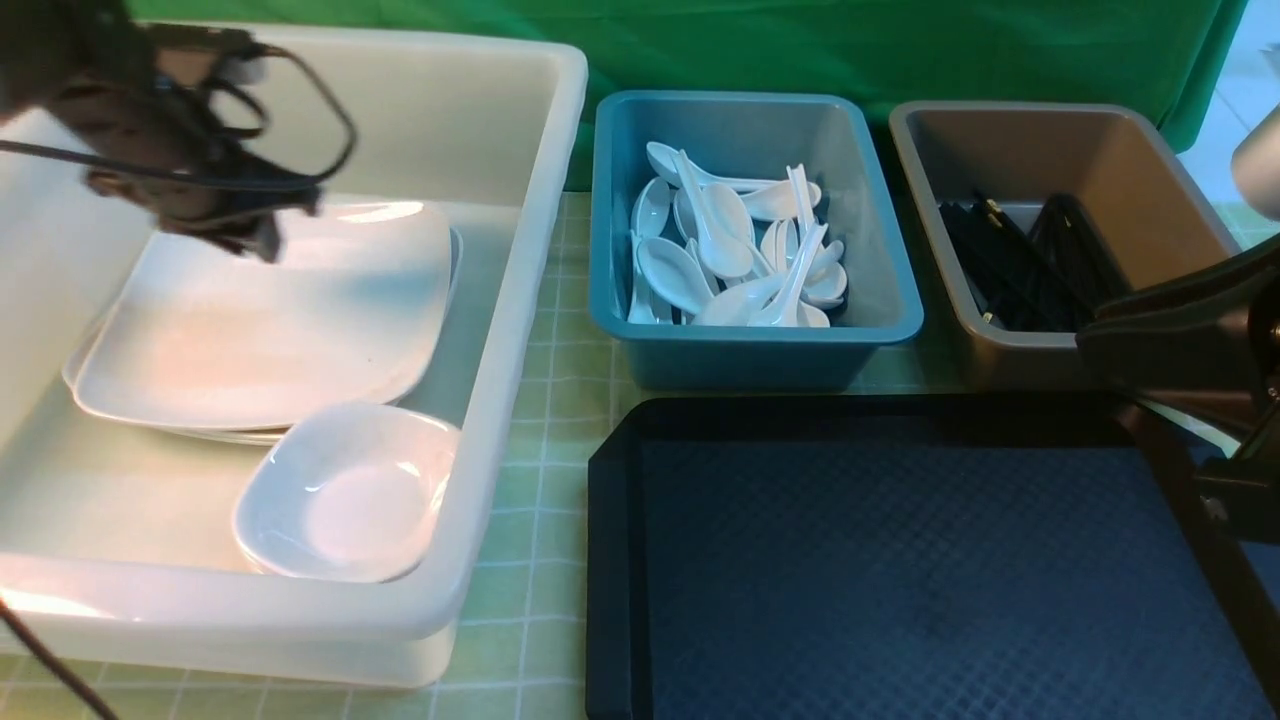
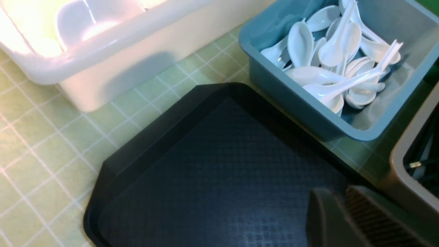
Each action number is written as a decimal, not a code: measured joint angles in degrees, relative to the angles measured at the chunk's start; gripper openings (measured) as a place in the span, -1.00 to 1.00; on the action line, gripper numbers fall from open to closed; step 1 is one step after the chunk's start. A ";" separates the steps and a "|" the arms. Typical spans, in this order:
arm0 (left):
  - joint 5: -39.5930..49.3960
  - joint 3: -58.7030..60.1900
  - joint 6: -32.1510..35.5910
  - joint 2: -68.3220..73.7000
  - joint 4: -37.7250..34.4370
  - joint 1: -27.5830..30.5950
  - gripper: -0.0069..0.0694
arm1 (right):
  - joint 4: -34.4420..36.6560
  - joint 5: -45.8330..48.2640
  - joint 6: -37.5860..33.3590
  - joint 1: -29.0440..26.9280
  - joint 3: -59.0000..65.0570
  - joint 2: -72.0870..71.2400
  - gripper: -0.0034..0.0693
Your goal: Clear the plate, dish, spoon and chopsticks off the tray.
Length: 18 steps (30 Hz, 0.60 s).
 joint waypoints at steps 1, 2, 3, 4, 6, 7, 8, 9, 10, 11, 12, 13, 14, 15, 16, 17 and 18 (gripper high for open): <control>0.34 -0.02 -1.26 0.15 -0.32 -0.70 -0.70 | 0.00 0.00 0.15 0.00 0.00 0.00 -0.70; 0.74 -0.07 -4.13 0.66 -0.62 -2.63 -0.80 | 0.00 0.00 0.48 0.00 0.00 0.00 -0.70; 0.74 -0.07 -4.41 0.66 -0.62 -2.83 -0.81 | 0.00 0.00 0.55 0.00 0.00 0.00 -0.70; 0.74 -0.07 -6.18 1.35 -0.57 -4.06 -0.84 | 0.00 0.00 0.71 -0.01 0.00 0.00 -0.70; 1.30 -0.12 -7.39 2.49 -0.57 -5.41 -0.85 | 0.00 0.00 0.82 -0.01 0.00 0.00 -0.70; 1.86 -0.12 -7.39 3.07 -0.61 -5.95 -0.85 | 0.00 0.00 0.82 -0.01 0.00 0.00 -0.70; 2.42 -0.12 -7.76 3.42 -0.78 -6.25 -0.85 | 0.00 0.00 0.82 -0.01 0.00 0.00 -0.70; 3.42 -0.12 -7.94 4.14 -1.04 -6.91 -0.85 | 0.00 0.00 0.82 -0.01 0.00 0.00 -0.70; 4.27 -0.12 -7.94 4.46 -1.21 -7.33 -0.85 | 0.05 0.00 0.82 -0.01 0.00 0.00 -0.70; 5.45 -0.12 -7.94 4.95 -1.21 -7.96 -0.85 | 0.05 0.00 0.82 -0.01 0.00 0.00 -0.70; 5.67 -0.12 -7.86 5.11 -1.21 -8.15 -0.85 | 0.05 0.00 0.82 -0.01 0.00 0.00 -0.70; 6.45 -0.12 -7.39 5.36 -1.08 -8.56 -0.85 | 0.05 0.00 0.82 -0.01 0.00 0.00 -0.70; 7.11 -0.38 -6.29 5.35 -0.74 -9.05 -0.85 | 0.05 0.00 0.82 -0.01 0.00 0.00 -0.70; 7.64 -0.43 -5.62 5.35 -0.66 -9.16 -0.85 | 0.05 0.00 0.82 -0.01 0.00 0.00 -0.70; 8.52 -0.43 -4.70 5.35 -0.26 -9.33 -0.85 | 0.05 0.00 0.82 -0.01 0.00 0.00 -0.70; 9.35 -0.61 -4.03 5.35 0.30 -9.34 -0.85 | 0.05 0.00 0.82 -0.01 0.00 0.00 -0.70; 10.34 -0.73 -3.74 5.35 1.03 -9.39 -0.85 | 0.05 0.00 0.82 -0.01 0.00 0.00 -0.70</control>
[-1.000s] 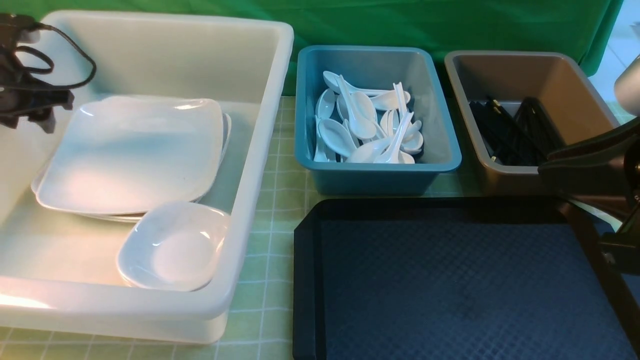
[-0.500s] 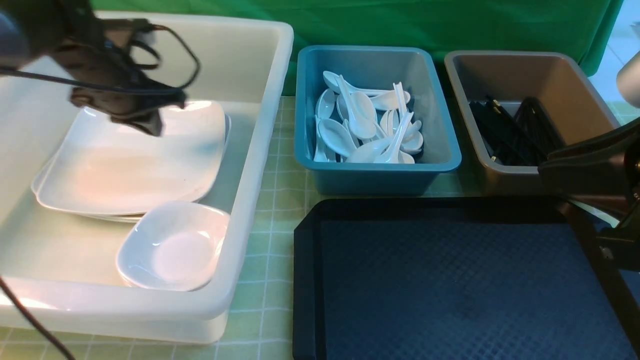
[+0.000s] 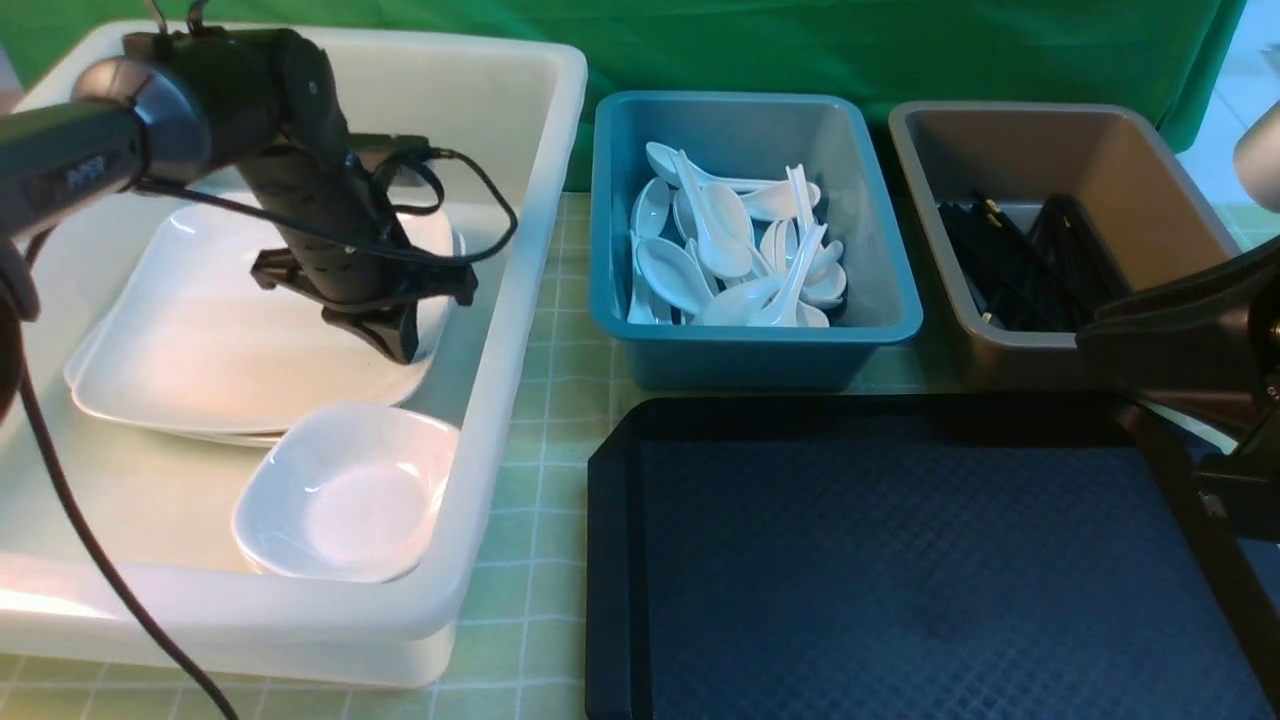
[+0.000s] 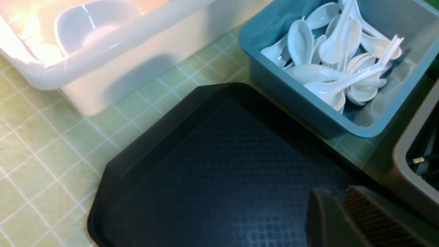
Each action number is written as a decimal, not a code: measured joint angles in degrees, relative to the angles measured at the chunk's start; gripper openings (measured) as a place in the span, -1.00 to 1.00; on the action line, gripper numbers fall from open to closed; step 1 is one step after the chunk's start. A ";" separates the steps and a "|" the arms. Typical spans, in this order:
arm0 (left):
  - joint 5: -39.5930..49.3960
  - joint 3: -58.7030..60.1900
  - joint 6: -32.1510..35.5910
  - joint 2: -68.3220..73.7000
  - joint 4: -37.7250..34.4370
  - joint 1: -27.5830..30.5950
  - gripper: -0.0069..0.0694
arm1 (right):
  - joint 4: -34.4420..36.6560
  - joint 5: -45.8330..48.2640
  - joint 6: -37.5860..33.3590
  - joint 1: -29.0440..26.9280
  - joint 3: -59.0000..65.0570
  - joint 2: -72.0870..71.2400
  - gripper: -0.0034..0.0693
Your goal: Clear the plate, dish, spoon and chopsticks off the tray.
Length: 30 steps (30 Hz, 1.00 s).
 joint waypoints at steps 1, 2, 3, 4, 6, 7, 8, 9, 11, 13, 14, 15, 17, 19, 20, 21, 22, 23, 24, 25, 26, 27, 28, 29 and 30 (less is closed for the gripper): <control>0.87 0.01 0.39 0.00 1.14 0.00 -0.85 | 0.00 0.06 0.00 0.00 0.00 0.00 -0.70; 1.66 0.01 0.66 0.00 2.28 0.00 -0.85 | 0.00 0.20 0.00 0.00 0.00 0.00 -0.69; 2.77 0.01 0.78 0.00 4.54 0.05 -0.85 | 0.00 0.52 0.00 0.00 0.00 0.00 -0.69; 3.70 0.01 0.78 0.00 5.99 0.11 -0.85 | 0.00 0.73 0.00 0.00 0.00 0.00 -0.68; 4.55 0.01 0.78 0.00 7.94 0.33 -0.85 | 0.00 0.99 0.00 0.00 0.00 0.00 -0.68; 4.77 0.07 0.78 -0.13 9.58 0.73 -0.85 | 0.00 1.16 0.00 0.00 0.00 0.00 -0.67; 4.77 0.12 0.78 -0.34 10.21 1.15 -0.85 | 0.00 1.16 0.00 -0.05 0.00 0.00 -0.67; 4.82 0.12 0.78 -0.80 10.58 1.82 -0.85 | 0.00 1.24 0.00 -0.05 0.00 0.00 -0.67; 5.20 0.12 0.78 -1.59 10.63 2.73 -0.85 | 0.00 1.30 0.00 -0.11 0.00 0.00 -0.67; 6.36 0.12 0.78 -2.66 10.63 3.83 -0.85 | 0.00 1.30 0.00 -0.11 0.00 0.00 -0.66; 6.65 0.12 0.78 -2.90 10.63 3.92 -0.85 | 0.00 1.30 0.00 -0.11 0.00 0.00 -0.66; 7.42 0.12 0.72 -3.54 10.55 4.58 -0.85 | 0.00 1.34 0.00 -0.11 0.00 0.00 -0.66; 9.07 0.12 0.41 -4.59 9.91 6.78 -0.85 | 0.00 1.55 0.00 -0.11 0.00 0.00 -0.65; 9.70 0.12 -0.31 -5.07 9.20 8.48 -0.85 | 0.00 1.60 0.02 -0.11 0.00 0.00 -0.64; 9.91 0.12 -0.62 -5.24 8.79 9.33 -0.85 | 0.00 1.69 0.02 -0.11 0.00 0.00 -0.64; 10.06 0.12 -0.96 -5.40 7.56 11.45 -0.85 | 0.00 1.98 0.02 -0.11 0.00 0.00 -0.63; 9.94 0.12 -1.11 -5.46 6.40 13.02 -0.85 | 0.00 2.13 0.02 -0.11 0.00 0.00 -0.62; 9.62 0.12 -1.17 -5.46 5.69 13.95 -0.85 | 0.00 2.19 0.02 -0.11 0.00 0.00 -0.62; 8.65 0.12 -1.31 -5.46 4.55 15.49 -0.85 | 0.00 2.25 0.02 -0.11 0.00 0.00 -0.62; 7.07 0.12 -1.43 -5.30 3.34 17.15 -0.85 | 0.00 2.37 0.02 -0.11 0.00 0.00 -0.62; 5.64 0.12 -1.64 -5.13 2.60 18.36 -0.85 | 0.05 2.40 0.02 -0.11 0.00 0.00 -0.62; 4.50 0.12 -1.81 -4.88 2.27 19.39 -0.85 | 0.04 2.40 0.02 -0.11 0.00 0.00 -0.62; 4.00 0.12 -1.81 -4.64 2.27 20.10 -0.85 | 0.04 2.40 0.02 -0.11 0.00 0.00 -0.61; 3.54 0.12 -1.85 -4.45 2.35 20.55 -0.85 | 0.04 2.40 0.02 -0.11 0.00 0.00 -0.61; 3.23 0.23 -1.92 -3.87 2.98 21.42 -0.85 | 0.04 2.45 0.02 -0.11 0.00 0.00 -0.61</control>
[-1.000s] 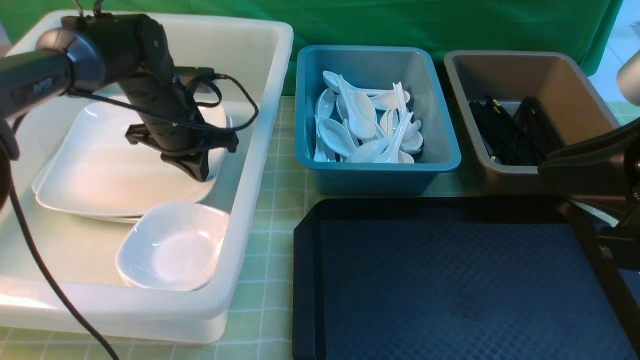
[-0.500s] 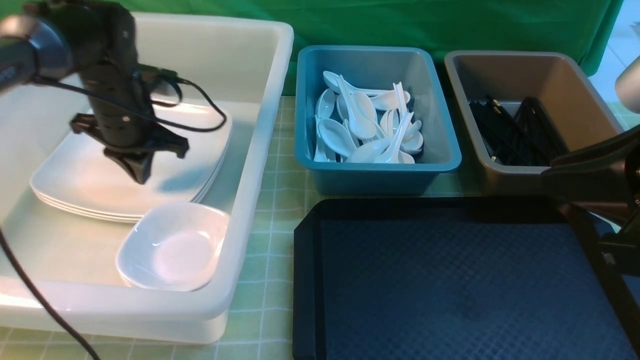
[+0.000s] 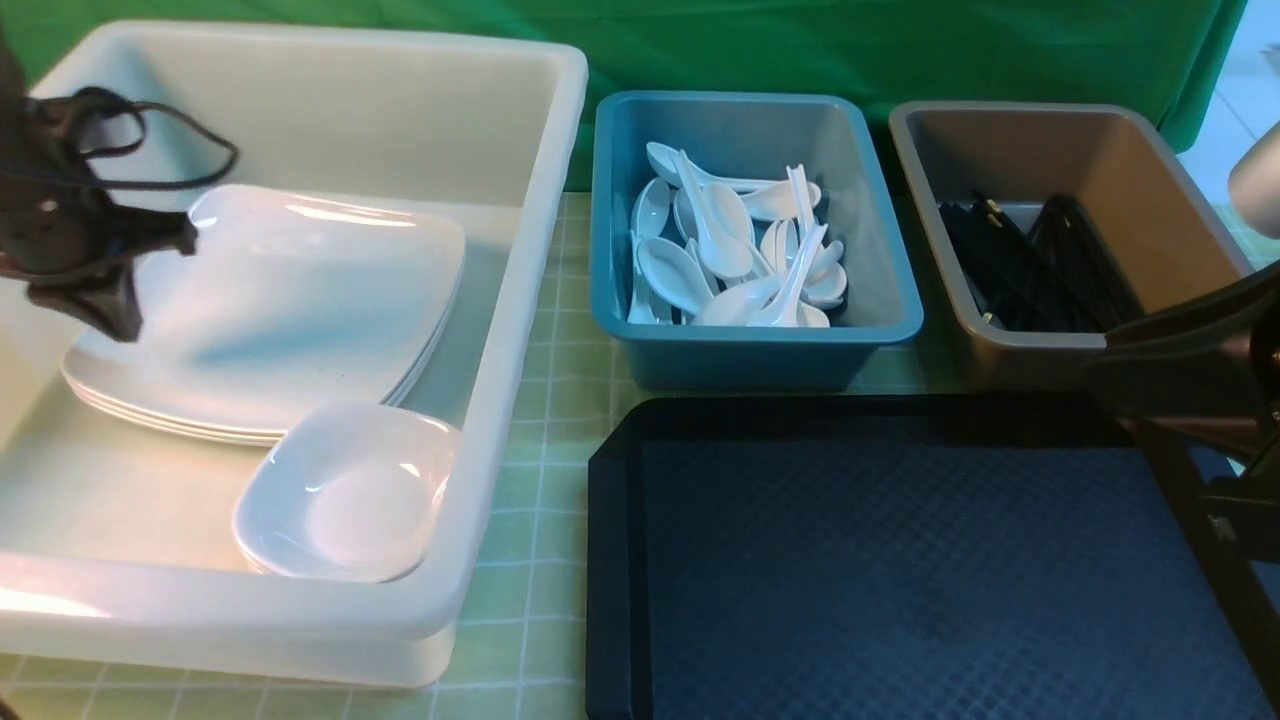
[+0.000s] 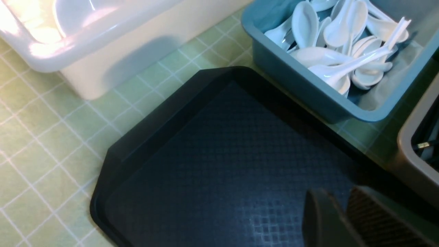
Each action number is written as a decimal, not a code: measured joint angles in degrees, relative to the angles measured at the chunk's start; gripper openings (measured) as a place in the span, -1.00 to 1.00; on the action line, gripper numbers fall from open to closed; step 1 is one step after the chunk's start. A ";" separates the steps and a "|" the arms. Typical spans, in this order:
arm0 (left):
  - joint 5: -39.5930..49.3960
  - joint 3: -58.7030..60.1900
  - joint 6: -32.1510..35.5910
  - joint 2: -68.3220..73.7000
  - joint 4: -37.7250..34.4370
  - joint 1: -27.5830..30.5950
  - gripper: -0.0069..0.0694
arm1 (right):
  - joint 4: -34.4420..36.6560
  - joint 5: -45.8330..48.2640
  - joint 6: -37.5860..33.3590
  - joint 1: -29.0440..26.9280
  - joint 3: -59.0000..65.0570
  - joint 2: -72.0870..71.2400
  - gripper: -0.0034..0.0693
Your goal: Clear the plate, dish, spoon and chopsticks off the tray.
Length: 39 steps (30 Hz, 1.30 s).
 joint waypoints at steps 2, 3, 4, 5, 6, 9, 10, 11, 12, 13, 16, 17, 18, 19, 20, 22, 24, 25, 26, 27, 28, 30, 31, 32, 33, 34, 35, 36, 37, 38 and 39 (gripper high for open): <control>-0.04 0.46 -0.07 0.88 1.50 0.68 -0.85 | 0.00 0.12 0.00 0.00 0.00 0.00 -0.60; -0.04 0.94 -0.32 1.30 2.34 0.99 -0.85 | 0.00 0.18 0.00 0.00 0.00 0.00 -0.59; -0.18 1.60 -0.81 1.54 2.43 1.18 -0.85 | 0.00 0.18 0.00 0.00 0.00 0.00 -0.59; -1.01 2.36 -1.72 1.62 2.16 1.18 -0.85 | 0.00 0.31 0.00 0.00 0.00 0.00 -0.59; -1.64 3.22 -2.30 1.53 2.24 1.18 -0.85 | 0.00 0.32 0.00 0.00 0.00 0.00 -0.59; -2.55 5.18 -3.64 1.04 2.07 1.18 -0.85 | 0.00 0.37 0.00 0.00 0.00 0.00 -0.59; -2.64 5.77 -4.19 0.87 2.01 1.18 -0.85 | 0.00 0.37 0.00 0.00 0.00 0.00 -0.59; -2.56 6.11 -4.50 0.68 2.01 1.18 -0.85 | 0.00 0.39 0.00 0.00 0.00 0.00 -0.59; -2.35 6.18 -4.66 0.56 2.01 1.18 -0.85 | 0.00 0.44 0.00 0.00 0.00 0.00 -0.59; -2.22 6.47 -4.86 0.31 2.14 1.18 -0.85 | 0.00 0.44 0.00 0.00 0.00 0.00 -0.59; -2.14 6.97 -4.94 -0.72 2.82 1.18 -0.85 | -0.05 0.38 0.00 0.00 0.00 0.00 -0.59; -1.99 7.25 -4.94 -1.57 3.37 1.22 -0.85 | -0.12 0.33 0.00 0.00 0.00 0.00 -0.59; -1.99 7.24 -4.94 -1.57 3.55 1.22 -0.85 | -0.12 0.33 0.00 0.00 0.00 0.00 -0.59; -2.58 7.42 -4.94 -3.22 3.90 1.29 -0.85 | -0.71 0.33 -0.05 0.00 0.00 0.00 -0.60; -3.02 7.42 -4.94 -4.34 4.04 1.29 -0.85 | -0.71 0.48 -0.05 0.00 0.00 0.00 -0.62; -3.54 7.42 -4.94 -7.27 3.91 1.29 -0.85 | -1.13 2.66 -0.20 0.00 -0.90 -0.06 -0.71; -3.31 7.42 -4.94 -11.46 3.59 1.29 -0.85 | -1.28 7.67 -0.74 0.00 -2.99 -0.92 -0.85; -3.18 7.42 -4.94 -11.81 3.59 1.29 -0.85 | -1.28 8.67 -0.74 0.00 -3.18 -1.19 -0.86; -2.20 7.42 -4.72 -14.71 3.13 1.29 -0.85 | -1.45 13.73 -1.07 0.00 -4.72 -3.12 -0.88; -1.77 7.42 -4.59 -15.29 2.95 1.29 -0.85 | -1.49 14.18 -1.15 0.00 -4.82 -3.38 -0.88; -0.85 7.42 -4.13 -16.95 2.29 1.29 -0.85 | -1.71 16.36 -1.14 -0.06 -5.12 -5.25 -0.88; 0.21 7.42 -3.15 -19.37 1.16 1.29 -0.85 | -1.82 18.16 -0.98 -0.06 -4.90 -9.45 -0.88; 0.38 7.42 -3.07 -20.38 0.68 1.29 -0.85 | -1.90 18.46 -0.69 -0.06 -4.51 -11.98 -0.88; 0.57 7.42 -2.82 -21.06 0.00 1.29 -0.85 | -1.97 18.61 -0.38 -0.06 -4.05 -13.65 -0.88; 0.71 7.42 -2.45 -21.91 -0.70 1.29 -0.85 | -1.99 18.57 0.20 -0.06 -3.13 -17.86 -0.88; 0.72 7.42 -2.33 -22.25 -1.22 1.29 -0.85 | -2.03 18.28 0.67 -0.06 -2.27 -19.72 -0.88; 0.80 7.42 -2.06 -22.81 -2.37 1.29 -0.85 | -2.03 16.77 1.81 -0.06 -0.81 -23.54 -0.88; 0.85 7.42 -1.72 -22.99 -3.15 1.29 -0.85 | -2.03 14.99 2.25 -0.06 0.75 -26.04 -0.88; 0.85 7.42 -1.72 -23.23 -4.16 1.29 -0.85 | -2.03 12.53 2.81 -0.06 2.62 -28.49 -0.88; 0.92 7.42 -1.72 -23.40 -5.44 1.29 -0.85 | -1.65 7.67 3.31 -0.06 6.66 -32.04 -0.88; 0.97 7.42 -1.72 -23.40 -6.36 1.29 -0.85 | -1.35 3.81 3.47 -0.06 8.70 -34.23 -0.88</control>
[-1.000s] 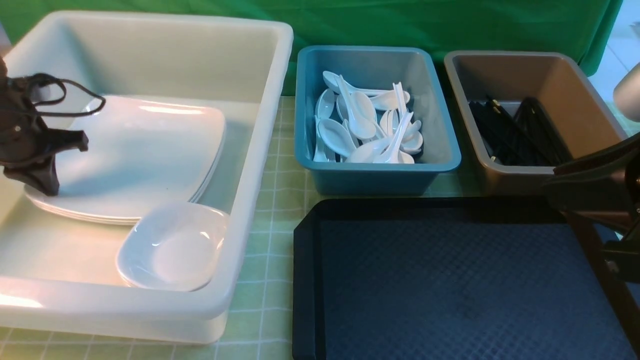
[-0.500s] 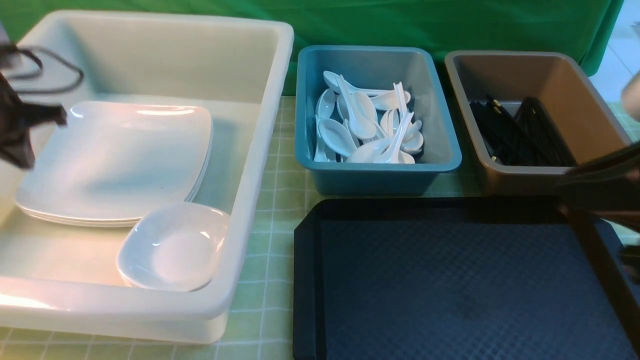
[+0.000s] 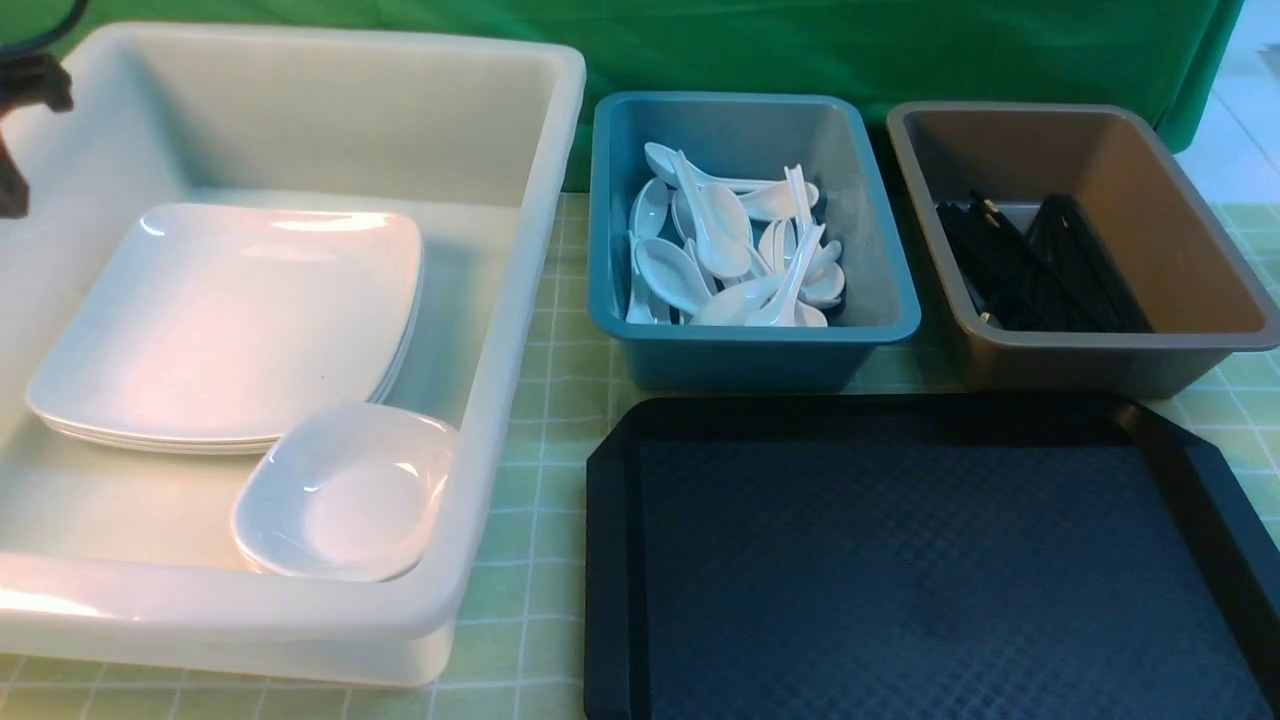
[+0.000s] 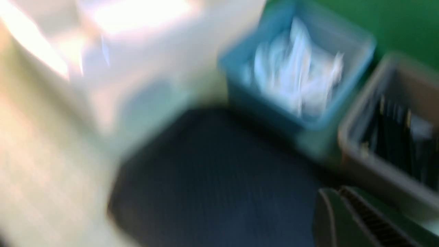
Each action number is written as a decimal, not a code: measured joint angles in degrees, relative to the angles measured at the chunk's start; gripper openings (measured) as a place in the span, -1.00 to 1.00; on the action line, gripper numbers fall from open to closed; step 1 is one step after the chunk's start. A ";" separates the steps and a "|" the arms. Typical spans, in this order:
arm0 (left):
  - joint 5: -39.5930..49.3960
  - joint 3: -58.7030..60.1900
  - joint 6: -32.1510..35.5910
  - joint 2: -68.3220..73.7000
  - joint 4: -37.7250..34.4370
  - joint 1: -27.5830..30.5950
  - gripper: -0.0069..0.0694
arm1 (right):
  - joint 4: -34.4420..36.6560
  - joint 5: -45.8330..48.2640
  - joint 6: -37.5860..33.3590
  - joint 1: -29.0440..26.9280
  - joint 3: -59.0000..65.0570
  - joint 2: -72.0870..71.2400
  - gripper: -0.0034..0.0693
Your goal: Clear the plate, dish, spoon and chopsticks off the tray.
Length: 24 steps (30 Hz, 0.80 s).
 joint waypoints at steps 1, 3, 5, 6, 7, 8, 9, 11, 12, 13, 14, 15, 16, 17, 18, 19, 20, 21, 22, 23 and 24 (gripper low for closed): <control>0.00 0.00 0.58 0.00 -0.92 0.00 -0.85 | 1.03 -5.46 0.21 0.00 3.67 -2.39 -0.88; 1.05 0.00 2.25 0.00 -3.24 0.00 -0.85 | 4.61 -19.15 0.44 0.00 12.29 -5.85 -0.88; 2.22 0.00 3.82 0.00 -4.76 0.00 -0.85 | 7.50 -27.78 0.45 0.00 17.42 -6.62 -0.88; 2.75 0.00 4.59 0.00 -5.45 0.00 -0.85 | 8.45 -33.46 0.56 0.00 20.65 -6.62 -0.88; 3.68 0.00 5.50 0.00 -6.44 0.00 -0.85 | 8.95 -40.94 0.48 0.00 24.87 -6.27 -0.88; 4.21 0.00 5.90 0.00 -6.71 0.00 -0.85 | 9.21 -43.91 0.03 0.00 26.51 -6.05 -0.88; 4.52 0.00 6.26 0.00 -7.01 0.00 -0.85 | 9.32 -46.21 -0.85 0.00 28.10 -5.86 -0.87; 5.39 0.00 6.62 0.00 -7.68 0.00 -0.85 | 9.64 -49.92 -3.33 0.00 29.86 -5.44 -0.87; 5.90 0.00 6.98 0.00 -7.81 0.00 -0.85 | 9.71 -50.78 -5.01 0.00 30.34 -5.41 -0.86; 6.00 0.00 7.05 0.00 -7.88 0.00 -0.85 | 9.71 -50.79 -5.36 0.00 30.41 -5.41 -0.86; 6.42 0.00 7.26 0.00 -8.03 0.00 -0.85 | 9.71 -51.36 -7.87 0.00 30.59 -5.41 -0.86; 6.59 0.00 7.33 0.00 -8.15 0.00 -0.85 | 9.71 -51.59 -9.42 0.00 30.64 -5.41 -0.85; 6.70 0.00 7.32 0.00 -8.50 0.00 -0.85 | 9.71 -51.66 -10.40 0.00 30.64 -5.41 -0.85; 6.70 0.00 7.48 0.00 -8.99 0.00 -0.85 | 9.71 -51.66 -11.32 0.00 30.71 -5.41 -0.85; 6.70 0.00 7.60 0.00 -9.27 0.00 -0.85 | 9.78 -51.37 -11.50 0.00 30.71 -5.39 -0.85; 6.70 0.00 7.65 0.00 -9.76 0.00 -0.85 | 9.78 -50.92 -11.50 0.00 30.73 -5.34 -0.85; 6.70 0.00 7.65 0.00 -10.26 0.00 -0.85 | 9.84 -50.34 -11.50 0.00 30.73 -5.34 -0.85; 6.70 0.00 7.65 0.00 -10.66 0.00 -0.85 | 9.84 -49.99 -11.50 0.00 30.73 -5.34 -0.85; 6.70 0.00 7.65 -0.09 -10.92 0.00 -0.85 | 9.84 -49.44 -11.50 0.00 30.73 -5.34 -0.85; 6.71 0.00 7.65 -0.22 -11.16 0.00 -0.85 | 9.89 -49.19 -11.50 0.00 30.77 -5.34 -0.85; 6.71 0.12 7.65 -0.56 -11.29 0.00 -0.85 | 9.89 -48.86 -11.50 0.00 30.77 -5.34 -0.84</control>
